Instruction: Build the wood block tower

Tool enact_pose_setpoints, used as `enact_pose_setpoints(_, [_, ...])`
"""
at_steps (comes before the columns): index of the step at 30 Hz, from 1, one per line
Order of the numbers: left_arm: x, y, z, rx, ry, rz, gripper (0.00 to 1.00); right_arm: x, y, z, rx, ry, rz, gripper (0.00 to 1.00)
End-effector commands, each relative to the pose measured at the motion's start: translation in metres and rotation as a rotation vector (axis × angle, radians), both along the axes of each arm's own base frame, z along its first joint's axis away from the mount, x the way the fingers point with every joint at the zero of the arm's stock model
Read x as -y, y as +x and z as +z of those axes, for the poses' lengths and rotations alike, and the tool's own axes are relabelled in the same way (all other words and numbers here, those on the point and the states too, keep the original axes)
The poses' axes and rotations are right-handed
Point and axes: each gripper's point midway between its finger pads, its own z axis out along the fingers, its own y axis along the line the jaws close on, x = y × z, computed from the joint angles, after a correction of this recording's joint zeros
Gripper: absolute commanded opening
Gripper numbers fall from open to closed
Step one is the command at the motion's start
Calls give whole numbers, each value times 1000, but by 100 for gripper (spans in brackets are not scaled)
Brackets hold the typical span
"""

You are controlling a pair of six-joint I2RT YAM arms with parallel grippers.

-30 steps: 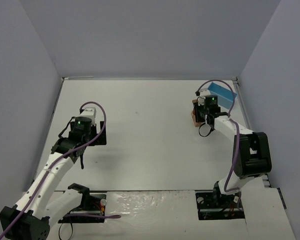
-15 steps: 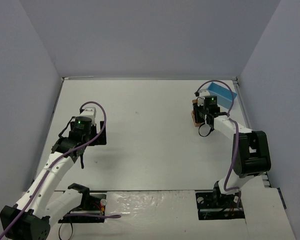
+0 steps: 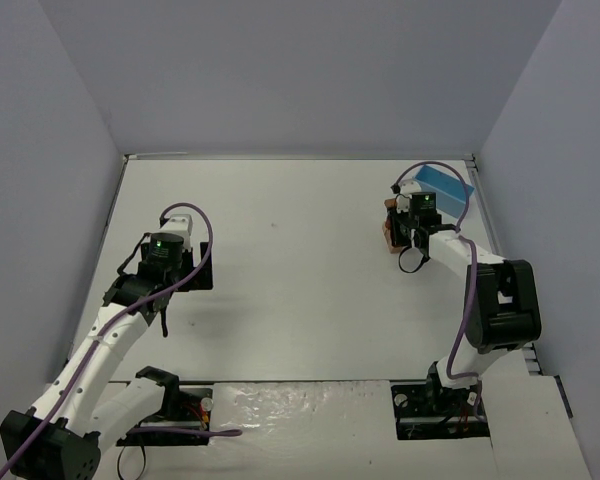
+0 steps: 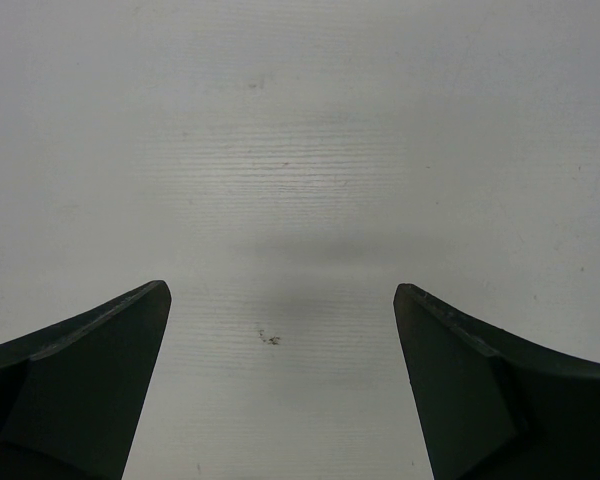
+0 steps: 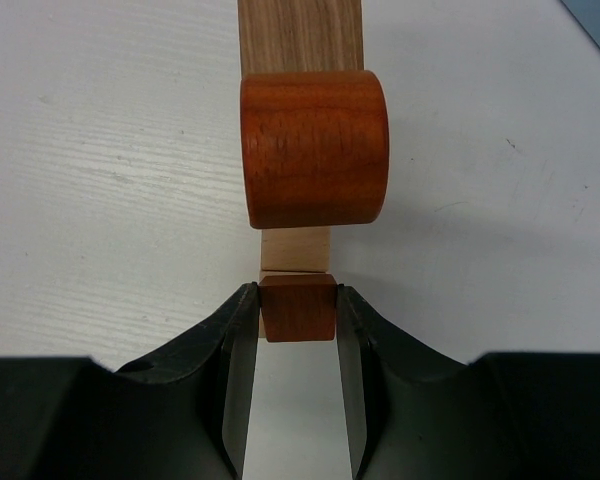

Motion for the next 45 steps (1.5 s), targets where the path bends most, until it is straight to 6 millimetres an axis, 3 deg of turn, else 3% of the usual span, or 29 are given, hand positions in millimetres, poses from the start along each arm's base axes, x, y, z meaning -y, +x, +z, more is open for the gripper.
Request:
enact_pose_setpoints(1, [2,16,26,85,-19,0,93,-1,19,20,79,11,12,0])
enact_pose_setpoints(23, [2,16,25,83,-21,3,93,3,18,20,77,18,-37,0])
enact_pose_setpoints(37, [2,16,26,85,-24,3,93,2,18,32,102,36,-54,33])
enact_pose_setpoints(45, [2,16,27,91,-27,1,93,-1,16,32,99,58,-55,36])
